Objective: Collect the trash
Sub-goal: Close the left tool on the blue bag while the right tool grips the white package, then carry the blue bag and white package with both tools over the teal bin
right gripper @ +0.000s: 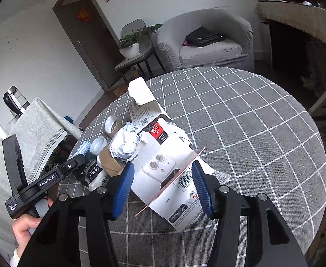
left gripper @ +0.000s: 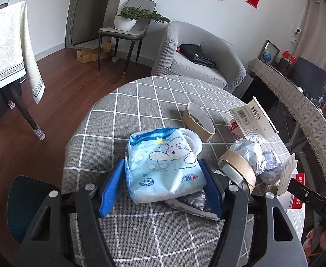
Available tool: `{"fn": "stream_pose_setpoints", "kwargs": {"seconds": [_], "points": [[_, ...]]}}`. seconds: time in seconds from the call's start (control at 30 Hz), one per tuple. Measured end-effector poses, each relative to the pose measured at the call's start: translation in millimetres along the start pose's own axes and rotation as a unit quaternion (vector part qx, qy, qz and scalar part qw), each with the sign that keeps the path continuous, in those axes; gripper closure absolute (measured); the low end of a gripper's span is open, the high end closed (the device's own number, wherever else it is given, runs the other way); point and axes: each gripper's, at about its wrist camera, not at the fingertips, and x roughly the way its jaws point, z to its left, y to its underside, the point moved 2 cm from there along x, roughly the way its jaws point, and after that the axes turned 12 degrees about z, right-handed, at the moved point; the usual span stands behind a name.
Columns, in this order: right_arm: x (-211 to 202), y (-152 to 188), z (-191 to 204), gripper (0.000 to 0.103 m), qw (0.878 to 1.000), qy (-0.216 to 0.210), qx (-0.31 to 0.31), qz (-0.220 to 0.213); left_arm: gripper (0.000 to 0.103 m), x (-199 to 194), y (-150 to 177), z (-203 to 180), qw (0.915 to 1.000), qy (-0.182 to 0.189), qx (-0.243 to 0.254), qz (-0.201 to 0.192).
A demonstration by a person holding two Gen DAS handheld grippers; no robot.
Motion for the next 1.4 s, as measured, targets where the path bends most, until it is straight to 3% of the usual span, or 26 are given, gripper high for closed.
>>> {"fn": "stream_pose_setpoints", "kwargs": {"seconds": [0.2, 0.4, 0.67, 0.93, 1.4], "points": [[5.3, 4.2, -16.3, 0.057, 0.997, -0.055, 0.053, 0.012, 0.044, 0.9, -1.4, 1.2, 0.9999, 0.016, -0.005, 0.001], [10.2, -1.8, -19.5, 0.069, 0.996, -0.057, 0.066, 0.016, 0.045, -5.3, 1.7, -9.4, 0.9996, 0.016, 0.021, -0.007], [13.7, 2.3, -10.6, 0.098, 0.994, -0.091, 0.058, 0.021, 0.045, -15.2, 6.9, -8.4, 0.9991, 0.021, 0.034, -0.016], [5.5, 1.0, 20.7, 0.101, 0.995, -0.096, -0.016, 0.010, 0.046, -31.3, 9.1, -5.4, 0.9981, 0.021, 0.048, -0.033], [0.9, -8.2, 59.8, 0.101, 0.988, -0.132, -0.074, -0.036, 0.046, -54.5, 6.2, 12.1, 0.9964, 0.013, 0.056, -0.063]]}}
